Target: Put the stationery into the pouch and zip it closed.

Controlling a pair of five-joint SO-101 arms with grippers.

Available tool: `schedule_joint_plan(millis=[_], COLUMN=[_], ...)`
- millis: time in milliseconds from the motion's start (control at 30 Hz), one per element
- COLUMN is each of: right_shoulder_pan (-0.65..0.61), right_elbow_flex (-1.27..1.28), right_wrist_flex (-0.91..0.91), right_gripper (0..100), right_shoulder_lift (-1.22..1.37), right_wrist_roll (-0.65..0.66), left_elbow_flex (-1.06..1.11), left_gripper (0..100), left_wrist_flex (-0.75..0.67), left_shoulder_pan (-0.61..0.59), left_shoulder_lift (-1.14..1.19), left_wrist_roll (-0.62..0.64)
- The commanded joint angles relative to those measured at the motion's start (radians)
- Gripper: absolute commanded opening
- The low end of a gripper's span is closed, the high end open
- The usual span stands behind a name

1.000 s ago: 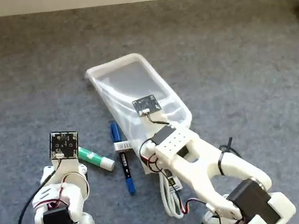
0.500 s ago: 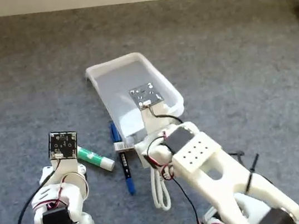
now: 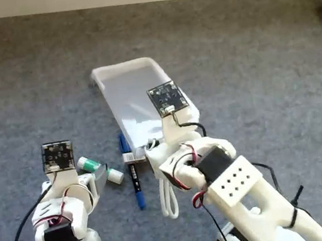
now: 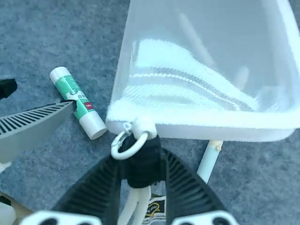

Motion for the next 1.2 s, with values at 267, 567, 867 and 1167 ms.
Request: schedule_joint_plan(millis=[267,567,867,1167], right_shoulder_pan=[0.012,0.012,0.007,0.005], right_elbow_flex=[-0.041,-0.041,-0.039,-0.039], right_wrist_flex=[0.008,0.002,0.007,0.008], right_gripper=[0.3,0.3,0.3,0.3], right_shoulder_lift=[-0.090,-0.085,-0.085,-0.090], right_wrist_roll=[0.006,0.006,0.006,0.006], left_elbow_flex=[-0.168,-0.271,-0.271,-0.117], left_gripper=[33,33,33,33], left_wrist_flex=[0.017,0.066,0.071,-0.130], left_shoulder_pan=[0.203,0.344,0.403,0.401], left_shoulder_lift=[-0.010,-0.010,-0.010,-0.010], left_wrist_roll=[0.104,0.181,0.181,0.181])
